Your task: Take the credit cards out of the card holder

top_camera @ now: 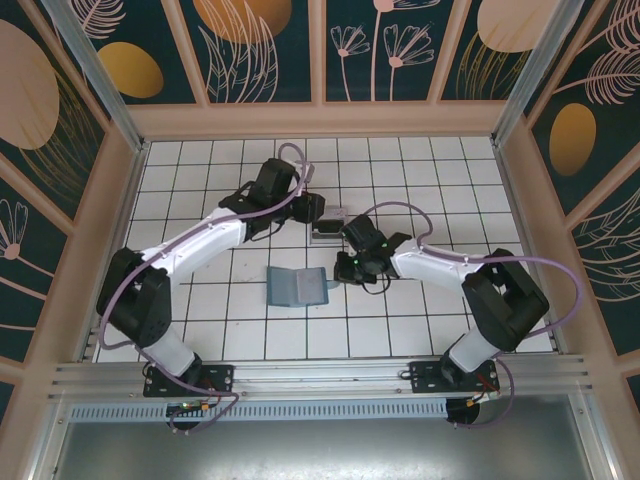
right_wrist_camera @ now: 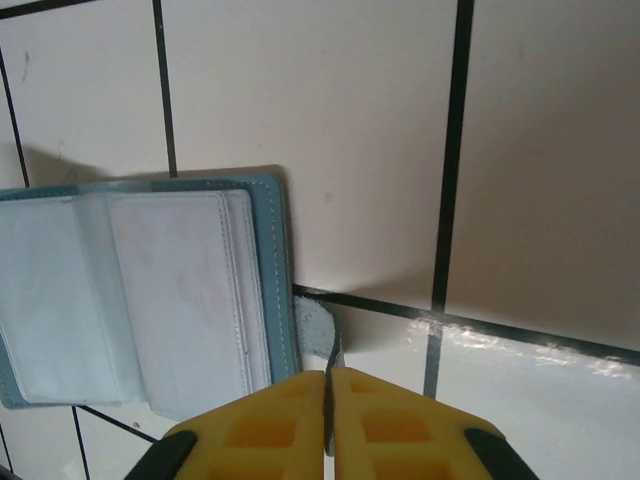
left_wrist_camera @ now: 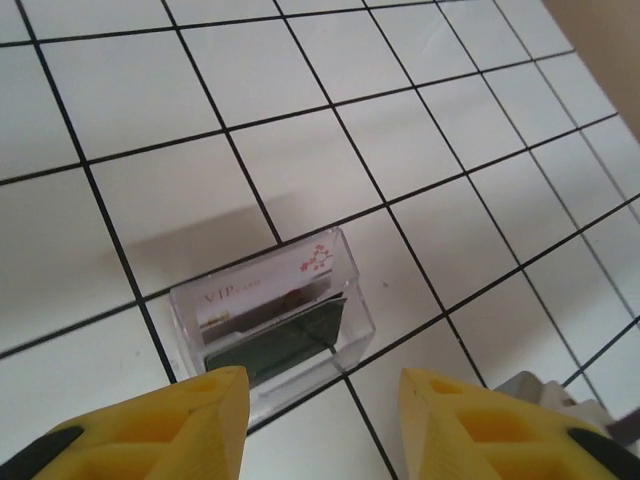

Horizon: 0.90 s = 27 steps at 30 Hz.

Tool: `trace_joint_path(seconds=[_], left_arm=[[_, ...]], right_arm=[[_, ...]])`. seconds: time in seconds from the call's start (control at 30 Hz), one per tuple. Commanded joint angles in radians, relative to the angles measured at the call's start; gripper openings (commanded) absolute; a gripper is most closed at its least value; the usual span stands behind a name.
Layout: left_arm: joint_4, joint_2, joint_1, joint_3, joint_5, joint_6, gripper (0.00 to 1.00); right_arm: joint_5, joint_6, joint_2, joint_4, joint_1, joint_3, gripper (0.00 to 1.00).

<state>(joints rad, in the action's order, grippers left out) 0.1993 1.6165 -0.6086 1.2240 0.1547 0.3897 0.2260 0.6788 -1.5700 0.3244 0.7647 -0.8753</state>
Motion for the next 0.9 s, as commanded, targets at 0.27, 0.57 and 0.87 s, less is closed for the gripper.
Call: trace_joint_path(seconds=[0.27, 0.57, 0.87], left_arm=[[0.12, -0.144, -0.055, -0.16, -0.053, 0.098, 0.44], [0.189, -0.153, -0.157, -0.301, -0.03, 0.193, 0.43], [0.053, -0.137, -0.18, -0.435, 0.167, 0.261, 0.42]], right_arm=[[-0.075, 0.154, 0.053, 0.006, 0.118, 0.057, 0.1], [-0.161, 0.199, 0.141, 0.029, 0.122, 0.081, 0.19], [-0.167, 0.177, 0.167, 0.043, 0.093, 0.079, 0.2]])
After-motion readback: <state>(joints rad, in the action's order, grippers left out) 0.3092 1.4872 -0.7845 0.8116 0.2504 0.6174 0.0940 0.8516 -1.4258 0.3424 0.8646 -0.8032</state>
